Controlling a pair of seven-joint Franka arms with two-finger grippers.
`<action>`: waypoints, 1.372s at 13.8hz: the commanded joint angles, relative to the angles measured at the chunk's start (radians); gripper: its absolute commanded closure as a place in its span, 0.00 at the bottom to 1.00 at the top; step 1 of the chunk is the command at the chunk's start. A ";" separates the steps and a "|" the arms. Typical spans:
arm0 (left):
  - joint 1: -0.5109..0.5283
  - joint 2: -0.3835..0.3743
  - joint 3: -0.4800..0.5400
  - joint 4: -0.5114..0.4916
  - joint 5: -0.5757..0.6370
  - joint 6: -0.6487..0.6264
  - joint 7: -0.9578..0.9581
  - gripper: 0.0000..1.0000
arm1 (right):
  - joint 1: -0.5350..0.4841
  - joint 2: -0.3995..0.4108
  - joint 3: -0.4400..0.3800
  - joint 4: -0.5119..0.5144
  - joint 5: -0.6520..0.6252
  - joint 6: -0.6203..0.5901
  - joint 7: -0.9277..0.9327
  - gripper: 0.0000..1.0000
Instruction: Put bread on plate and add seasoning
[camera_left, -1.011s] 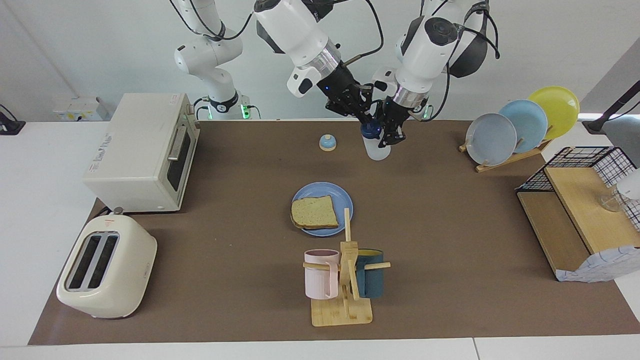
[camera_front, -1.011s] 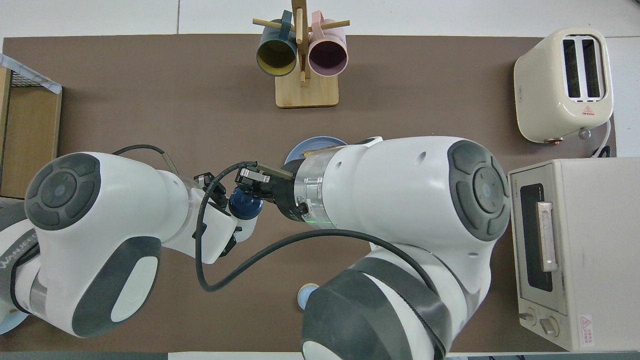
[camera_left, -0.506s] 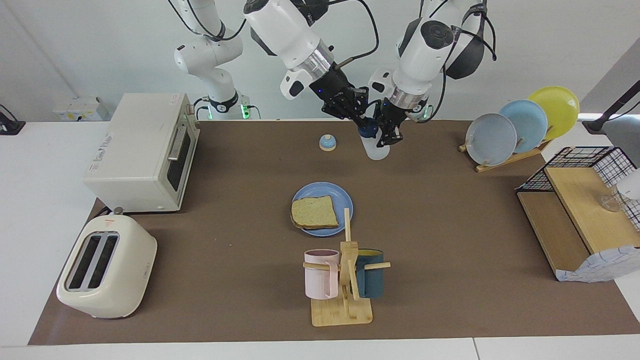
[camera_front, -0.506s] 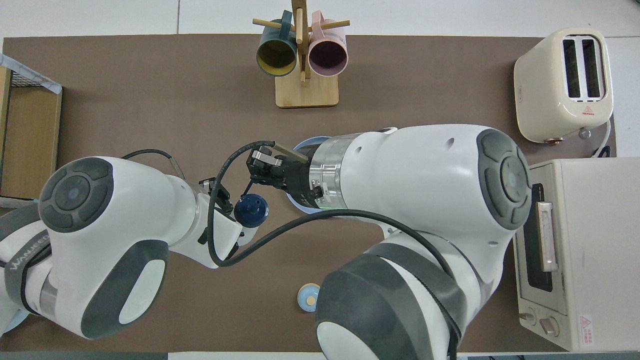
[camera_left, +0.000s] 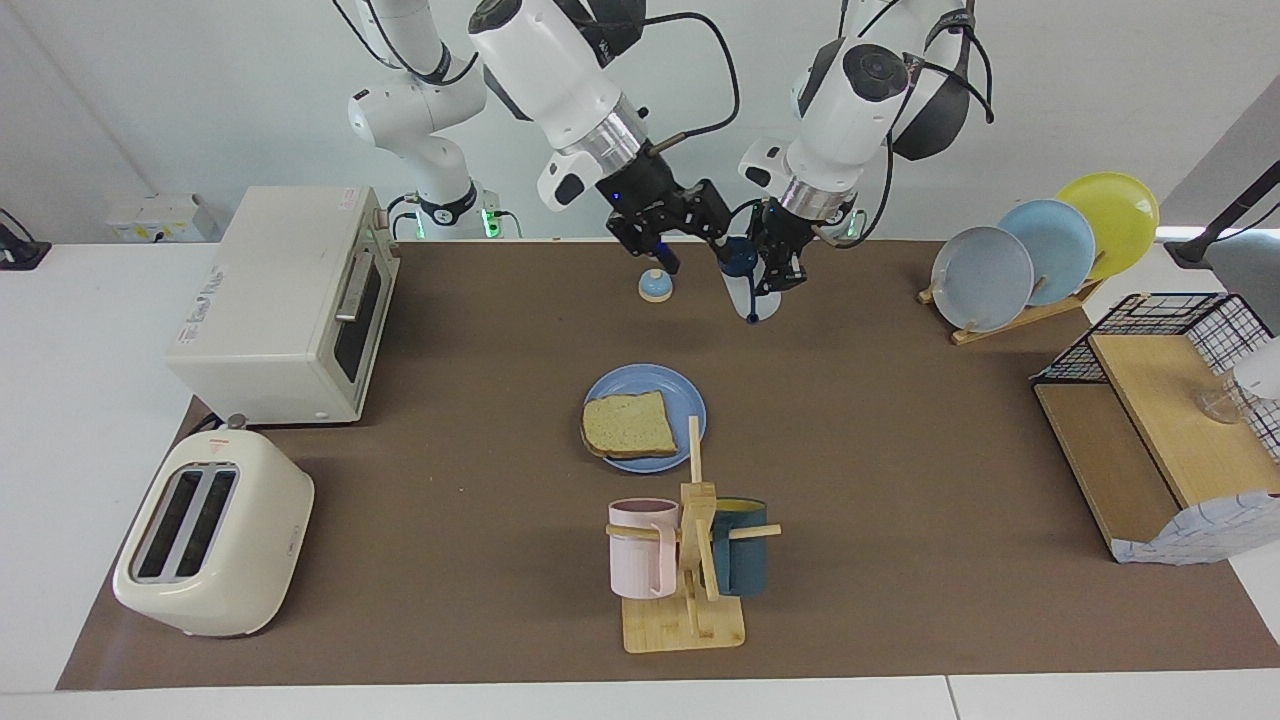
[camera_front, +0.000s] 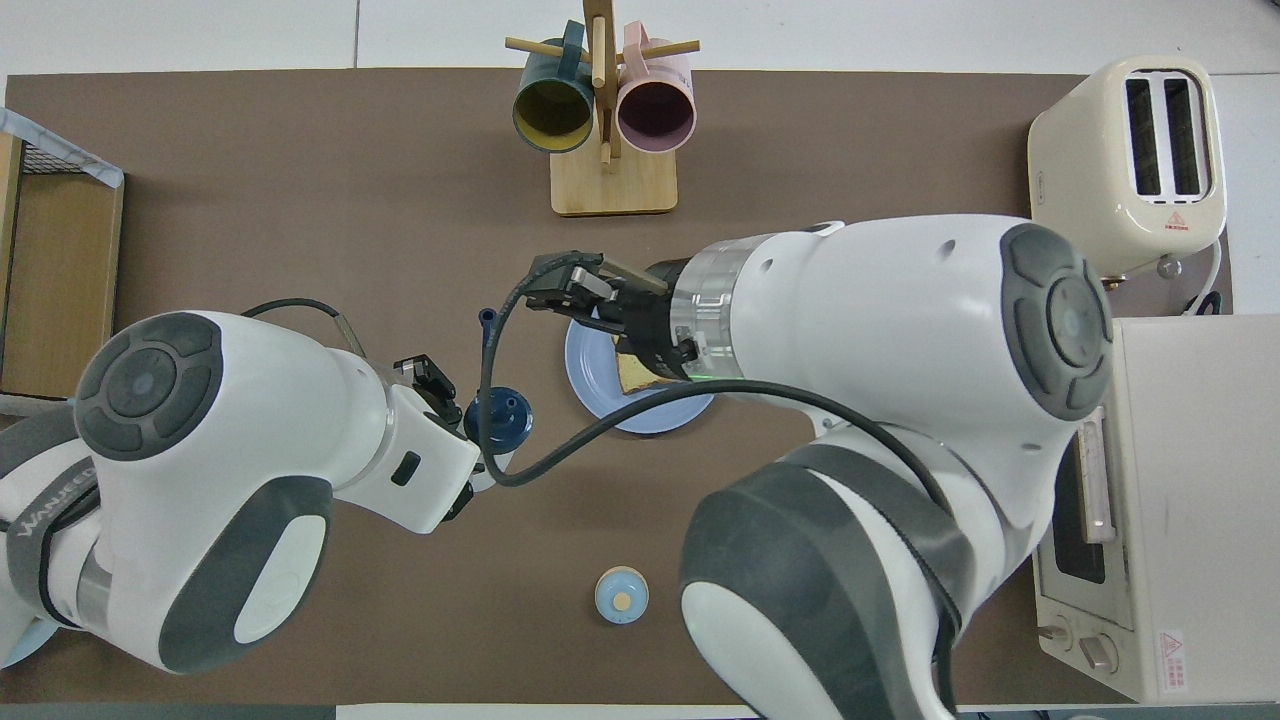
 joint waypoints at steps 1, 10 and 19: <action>-0.009 -0.002 0.004 0.020 0.088 0.013 -0.087 1.00 | -0.112 -0.016 0.004 -0.018 -0.087 -0.082 -0.202 0.00; -0.043 0.130 -0.083 0.193 0.473 -0.127 -0.372 1.00 | -0.470 -0.043 -0.002 0.109 -0.422 -0.613 -0.621 0.00; -0.221 0.504 -0.088 0.476 0.806 -0.381 -0.543 1.00 | -0.475 -0.134 -0.049 -0.037 -0.466 -0.596 -0.740 0.00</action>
